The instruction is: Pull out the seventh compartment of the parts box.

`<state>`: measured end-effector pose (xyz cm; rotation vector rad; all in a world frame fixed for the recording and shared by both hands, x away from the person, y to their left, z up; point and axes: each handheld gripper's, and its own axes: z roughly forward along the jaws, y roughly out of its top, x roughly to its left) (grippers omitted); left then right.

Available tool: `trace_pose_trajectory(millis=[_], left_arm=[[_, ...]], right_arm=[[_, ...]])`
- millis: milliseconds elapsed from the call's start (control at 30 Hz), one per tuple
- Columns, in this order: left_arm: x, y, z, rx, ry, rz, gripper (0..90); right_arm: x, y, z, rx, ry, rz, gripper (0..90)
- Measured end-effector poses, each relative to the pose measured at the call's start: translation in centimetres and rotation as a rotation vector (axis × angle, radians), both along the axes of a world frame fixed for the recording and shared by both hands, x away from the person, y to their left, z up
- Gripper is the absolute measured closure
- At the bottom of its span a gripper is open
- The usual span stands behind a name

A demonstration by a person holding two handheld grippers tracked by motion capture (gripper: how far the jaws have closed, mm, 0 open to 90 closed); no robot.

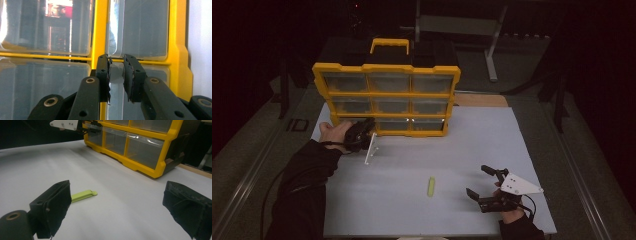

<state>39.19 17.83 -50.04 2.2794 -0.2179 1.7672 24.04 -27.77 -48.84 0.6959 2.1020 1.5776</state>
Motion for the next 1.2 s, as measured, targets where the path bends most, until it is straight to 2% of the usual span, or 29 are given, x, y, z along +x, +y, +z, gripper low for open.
trace_pose_trajectory(millis=[100,167,233,300,467,533,567,600,867,1200], left_arm=[[0.1,-0.1,0.4,-0.023,0.035,0.011,76.3],[0.2,0.0,0.8,-0.042,0.074,0.008,76.3],[0.2,0.0,1.1,-0.036,0.090,0.007,76.3],[0.2,-0.1,1.1,-0.027,0.091,0.012,76.3],[0.1,-0.2,1.1,-0.041,0.090,0.014,76.4],[0.2,0.0,1.5,-0.058,0.123,-0.002,76.5],[0.0,0.2,1.6,-0.041,0.127,-0.009,76.5],[-0.1,0.2,1.5,-0.027,0.121,-0.013,76.5],[-0.8,0.0,1.5,-0.049,0.125,-0.009,76.5],[-2.4,0.2,1.4,-0.044,0.116,-0.024,76.4]], right_arm=[[0.0,-0.1,0.0,0.005,0.000,-0.006,8.2],[0.0,-0.1,0.1,0.003,-0.002,-0.006,8.2],[0.0,-0.1,0.1,0.003,-0.004,-0.006,8.3],[0.0,-0.1,0.0,0.003,-0.002,-0.009,8.3],[0.0,-0.2,0.0,0.005,-0.002,-0.012,8.3],[0.1,-0.3,0.0,0.009,-0.002,-0.011,8.3],[0.1,-0.3,0.0,0.009,-0.002,-0.011,8.3],[0.0,-0.3,0.0,0.007,-0.003,-0.012,8.3],[-0.1,-0.3,0.2,0.005,-0.011,-0.013,8.3],[-0.1,-0.3,0.2,0.013,-0.009,-0.014,8.3]])
